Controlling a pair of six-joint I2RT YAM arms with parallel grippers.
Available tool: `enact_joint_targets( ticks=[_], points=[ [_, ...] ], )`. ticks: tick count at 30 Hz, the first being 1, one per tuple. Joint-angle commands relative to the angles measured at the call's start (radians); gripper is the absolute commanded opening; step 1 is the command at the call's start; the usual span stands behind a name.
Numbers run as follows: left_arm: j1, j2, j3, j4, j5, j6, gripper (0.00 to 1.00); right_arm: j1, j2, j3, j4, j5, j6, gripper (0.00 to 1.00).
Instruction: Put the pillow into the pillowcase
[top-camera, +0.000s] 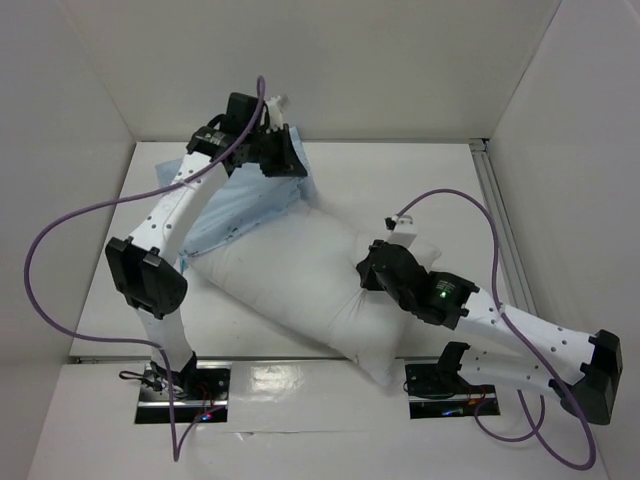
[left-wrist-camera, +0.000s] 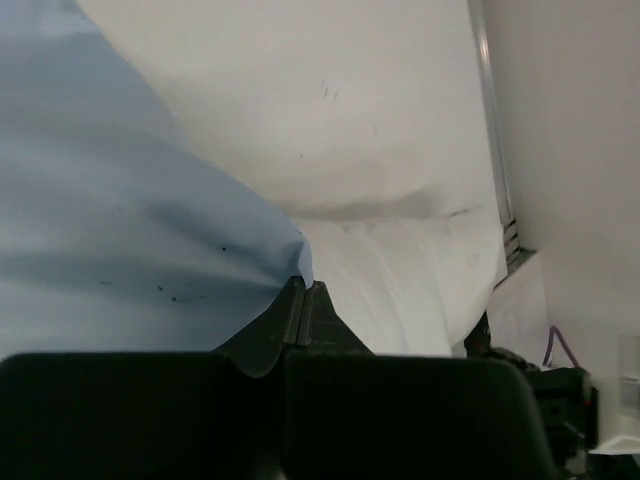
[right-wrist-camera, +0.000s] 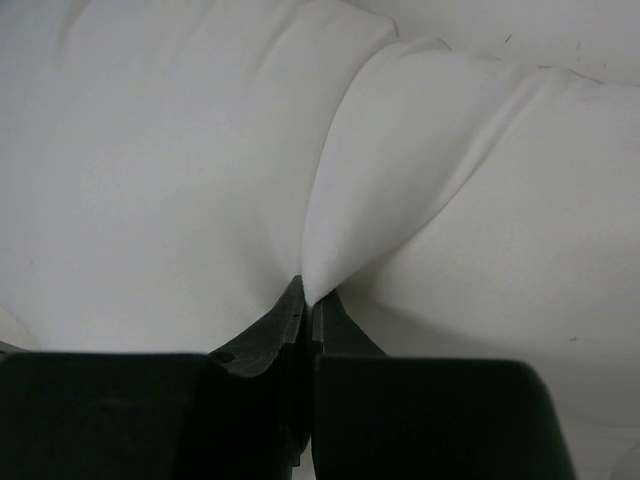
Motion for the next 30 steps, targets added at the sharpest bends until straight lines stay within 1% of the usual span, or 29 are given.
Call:
enact_joint_targets(
  ticks=[1,2,3,4,5,6,7,8,9,10,11,12,13,14,15,16,17,18,20,21,22,23,24,25,26,27,29,30],
  points=[
    [-0.075,0.026,-0.065,0.031,0.040,-0.038,0.00,0.019,-0.043,0.050,-0.031,0.020,0.007,0.00],
    [-0.086,0.045,-0.079,0.020,0.006,-0.028,0.00,0.019,-0.053,0.050,-0.040,0.037,0.016,0.00],
    [-0.106,0.060,-0.079,-0.003,-0.062,-0.017,0.10,0.019,-0.071,0.050,-0.056,0.046,0.016,0.00],
    [-0.116,0.078,-0.030,-0.084,-0.095,0.027,0.17,0.019,-0.080,0.050,-0.074,0.060,0.027,0.00],
    [-0.127,0.112,0.016,-0.133,-0.174,0.047,0.26,0.019,-0.080,0.050,-0.083,0.069,0.027,0.00],
    [-0.148,0.112,0.065,-0.176,-0.219,0.069,0.36,0.019,-0.093,0.050,-0.093,0.069,0.027,0.00],
    [-0.158,0.112,0.129,-0.205,-0.273,0.095,0.56,0.019,-0.093,0.050,-0.103,0.081,0.038,0.00],
    [-0.158,0.088,0.130,-0.216,-0.331,0.095,0.67,0.019,-0.093,0.050,-0.122,0.081,0.038,0.00],
    [-0.167,0.019,0.130,-0.216,-0.430,0.109,0.76,0.019,-0.073,0.050,-0.122,0.081,0.038,0.03],
    [-0.167,-0.022,0.071,-0.216,-0.492,0.109,0.81,0.019,-0.059,0.050,-0.136,0.081,-0.002,0.15],
    [-0.153,-0.065,0.027,-0.216,-0.555,0.089,0.84,0.019,-0.042,0.089,-0.180,0.081,-0.016,0.33],
    [-0.120,-0.107,-0.020,-0.216,-0.633,0.074,0.82,0.019,-0.009,0.111,-0.201,0.081,-0.033,0.53],
    [-0.101,-0.198,-0.134,-0.216,-0.672,0.023,0.80,0.019,0.005,0.158,-0.220,0.092,-0.082,0.77],
    [-0.084,-0.243,-0.193,-0.216,-0.704,-0.006,0.76,0.019,0.018,0.184,-0.244,0.110,-0.109,0.85],
    [-0.055,-0.291,-0.252,-0.216,-0.773,-0.044,0.75,0.019,0.028,0.210,-0.245,0.111,-0.138,0.92],
    [-0.046,-0.393,-0.369,-0.216,-0.802,-0.114,0.75,0.029,0.048,0.267,-0.245,0.126,-0.198,0.96],
    [-0.037,-0.443,-0.425,-0.216,-0.825,-0.147,0.73,0.029,0.064,0.298,-0.245,0.149,-0.227,0.99],
    [-0.015,-0.492,-0.524,-0.216,-0.839,-0.170,0.72,0.029,0.100,0.331,-0.245,0.149,-0.281,0.99],
    [0.017,-0.610,-0.603,-0.196,-0.848,-0.218,0.72,0.029,0.145,0.428,-0.234,0.163,-0.342,0.99],
    [0.044,-0.638,-0.634,-0.196,-0.848,-0.235,0.71,0.029,0.194,0.456,-0.219,0.137,-0.373,0.99],
    [0.058,-0.664,-0.690,-0.196,-0.861,-0.259,0.71,0.042,0.217,0.477,-0.196,0.114,-0.437,0.99],
    [0.071,-0.685,-0.720,-0.196,-0.861,-0.305,0.71,0.042,0.243,0.514,-0.170,0.077,-0.467,0.99],
    [0.084,-0.720,-0.747,-0.221,-0.880,-0.333,0.70,0.042,0.269,0.531,-0.128,0.004,-0.490,0.99],
    [0.113,-0.734,-0.801,-0.233,-0.903,-0.362,0.69,0.058,0.326,0.546,-0.110,-0.029,-0.508,0.99],
    [0.130,-0.745,-0.830,-0.242,-0.904,-0.420,0.67,0.091,0.355,0.569,-0.079,-0.055,-0.540,0.99],
    [0.150,-0.754,-0.856,-0.252,-0.904,-0.440,0.67,0.114,0.384,0.570,-0.065,-0.073,-0.551,0.99],
    [0.207,-0.767,-0.924,-0.252,-0.859,-0.471,0.67,0.169,0.478,0.594,-0.054,-0.058,-0.580,0.99],
    [0.222,-0.767,-0.942,-0.252,-0.847,-0.471,0.67,0.215,0.508,0.594,-0.041,-0.017,-0.581,0.99]
  ],
)
